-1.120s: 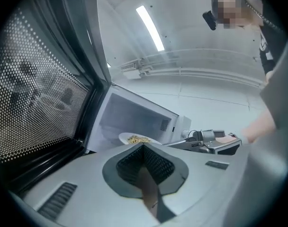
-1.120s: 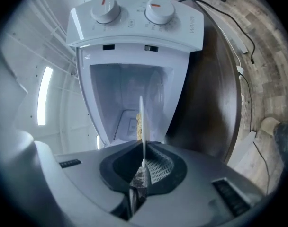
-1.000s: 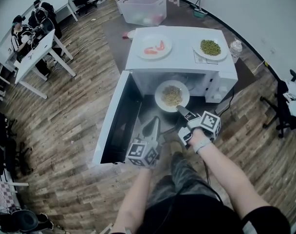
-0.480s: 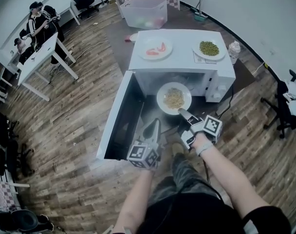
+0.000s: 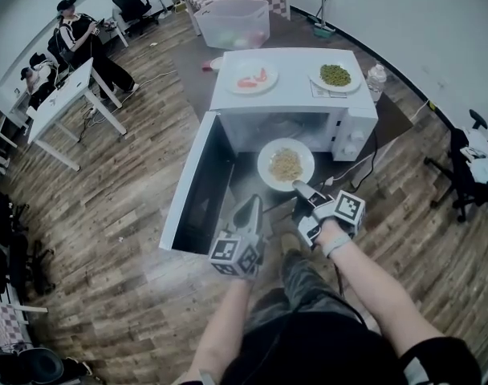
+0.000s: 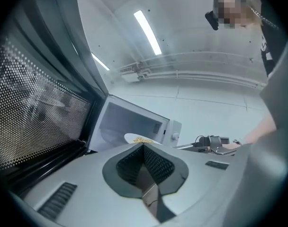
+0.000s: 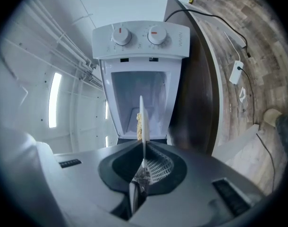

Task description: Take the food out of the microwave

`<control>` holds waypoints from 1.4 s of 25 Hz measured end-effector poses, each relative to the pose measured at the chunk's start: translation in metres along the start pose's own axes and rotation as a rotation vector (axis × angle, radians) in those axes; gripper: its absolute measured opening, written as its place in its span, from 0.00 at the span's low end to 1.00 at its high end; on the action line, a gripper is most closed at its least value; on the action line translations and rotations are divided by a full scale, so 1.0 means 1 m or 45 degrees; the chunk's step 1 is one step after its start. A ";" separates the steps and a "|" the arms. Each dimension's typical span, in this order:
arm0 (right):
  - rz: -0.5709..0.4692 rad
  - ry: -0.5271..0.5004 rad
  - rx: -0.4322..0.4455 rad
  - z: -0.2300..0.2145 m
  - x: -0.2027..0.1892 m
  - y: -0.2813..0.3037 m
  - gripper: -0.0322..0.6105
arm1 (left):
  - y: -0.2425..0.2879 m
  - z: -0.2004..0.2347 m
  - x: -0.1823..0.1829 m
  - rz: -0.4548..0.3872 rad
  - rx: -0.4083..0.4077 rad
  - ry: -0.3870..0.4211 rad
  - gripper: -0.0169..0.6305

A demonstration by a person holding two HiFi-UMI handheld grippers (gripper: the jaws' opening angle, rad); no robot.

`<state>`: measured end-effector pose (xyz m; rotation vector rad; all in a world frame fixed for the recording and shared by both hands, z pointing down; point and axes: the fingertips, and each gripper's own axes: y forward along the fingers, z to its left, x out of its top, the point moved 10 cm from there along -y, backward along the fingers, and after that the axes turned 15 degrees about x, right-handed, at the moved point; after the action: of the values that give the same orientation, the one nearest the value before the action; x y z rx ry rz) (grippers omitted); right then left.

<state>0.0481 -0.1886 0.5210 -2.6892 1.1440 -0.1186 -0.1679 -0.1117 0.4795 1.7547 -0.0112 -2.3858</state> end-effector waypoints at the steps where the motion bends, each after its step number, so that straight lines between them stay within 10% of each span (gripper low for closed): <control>1: -0.007 0.007 -0.002 0.001 -0.002 -0.003 0.08 | -0.002 -0.001 0.000 -0.001 -0.002 -0.001 0.04; 35: -0.029 0.073 -0.014 0.013 -0.032 -0.053 0.08 | -0.050 -0.011 -0.003 -0.018 0.040 -0.040 0.04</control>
<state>0.0651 -0.1279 0.5207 -2.7257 1.1333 -0.1945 -0.1638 -0.0614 0.4732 1.7365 -0.0412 -2.4358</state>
